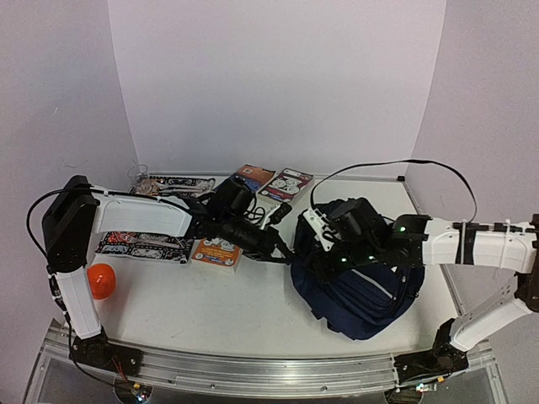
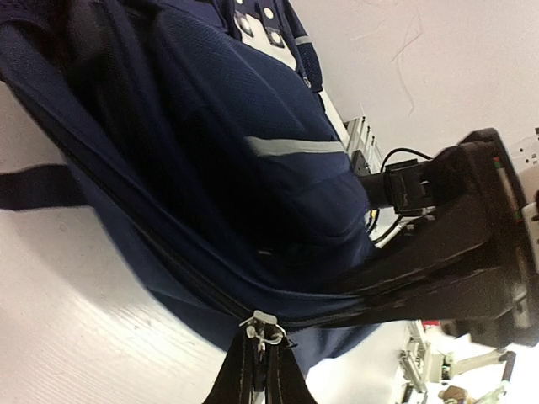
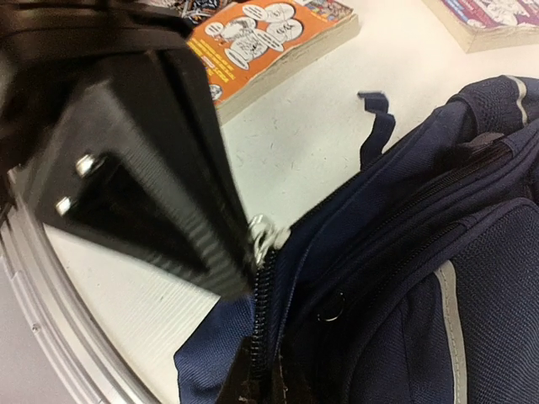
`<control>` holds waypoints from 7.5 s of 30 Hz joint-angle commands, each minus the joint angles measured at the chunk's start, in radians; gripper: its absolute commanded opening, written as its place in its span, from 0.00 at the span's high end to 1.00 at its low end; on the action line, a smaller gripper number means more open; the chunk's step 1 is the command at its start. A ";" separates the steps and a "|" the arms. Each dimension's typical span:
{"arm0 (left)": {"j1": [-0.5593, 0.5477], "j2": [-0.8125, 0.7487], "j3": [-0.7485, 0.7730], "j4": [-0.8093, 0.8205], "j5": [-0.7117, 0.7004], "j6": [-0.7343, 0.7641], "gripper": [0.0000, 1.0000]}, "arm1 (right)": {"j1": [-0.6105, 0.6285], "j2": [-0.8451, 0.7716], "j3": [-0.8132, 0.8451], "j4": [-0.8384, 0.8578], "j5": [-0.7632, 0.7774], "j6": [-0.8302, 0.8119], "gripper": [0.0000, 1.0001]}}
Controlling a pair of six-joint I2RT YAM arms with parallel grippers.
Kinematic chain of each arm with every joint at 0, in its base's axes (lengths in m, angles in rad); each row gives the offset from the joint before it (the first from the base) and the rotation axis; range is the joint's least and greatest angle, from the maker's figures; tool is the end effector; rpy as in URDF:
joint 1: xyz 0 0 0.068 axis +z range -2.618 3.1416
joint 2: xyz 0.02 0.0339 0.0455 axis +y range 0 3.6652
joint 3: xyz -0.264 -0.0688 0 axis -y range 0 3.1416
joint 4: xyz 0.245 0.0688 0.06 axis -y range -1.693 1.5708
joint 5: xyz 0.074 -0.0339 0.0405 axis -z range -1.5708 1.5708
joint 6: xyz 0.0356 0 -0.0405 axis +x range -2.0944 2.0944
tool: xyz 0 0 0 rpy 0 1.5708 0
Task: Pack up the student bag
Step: Hold the student bag at the center of the board, then unzip the largest pocket of the student bag, then move the book to the center of the board, then pick up the book from the center of the board, then pass from the right arm to the left
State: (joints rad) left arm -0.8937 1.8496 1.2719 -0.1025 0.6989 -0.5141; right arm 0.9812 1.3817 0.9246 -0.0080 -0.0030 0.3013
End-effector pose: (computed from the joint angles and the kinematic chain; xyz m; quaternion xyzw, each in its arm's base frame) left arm 0.2386 -0.3334 0.2201 0.3048 0.8049 -0.4975 0.1085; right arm 0.1749 0.2616 0.2693 -0.2845 0.8021 0.3151 0.4200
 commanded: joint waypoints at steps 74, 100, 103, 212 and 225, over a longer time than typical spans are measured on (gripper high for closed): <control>0.263 -0.341 -0.217 -0.210 -0.566 0.030 0.10 | -0.059 0.184 0.147 -0.288 0.199 0.117 0.46; 0.313 0.211 0.130 -0.420 -0.570 0.198 0.25 | -0.047 0.252 0.245 -0.009 0.018 0.345 0.20; 0.274 0.162 0.036 -0.395 -0.520 0.152 0.26 | -0.044 0.263 0.204 0.108 -0.029 0.410 0.20; 0.180 -0.435 -0.745 0.684 -0.458 -0.898 0.99 | 0.026 0.510 0.069 1.068 -0.197 1.342 0.79; 0.227 -0.394 -0.727 0.684 -0.344 -0.772 1.00 | 0.003 0.246 0.182 0.153 -0.089 0.557 0.41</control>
State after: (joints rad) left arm -0.6830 1.4442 0.5026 0.4770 0.2740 -1.3627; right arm 0.9905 1.7636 1.0785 0.4734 -0.1894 1.1538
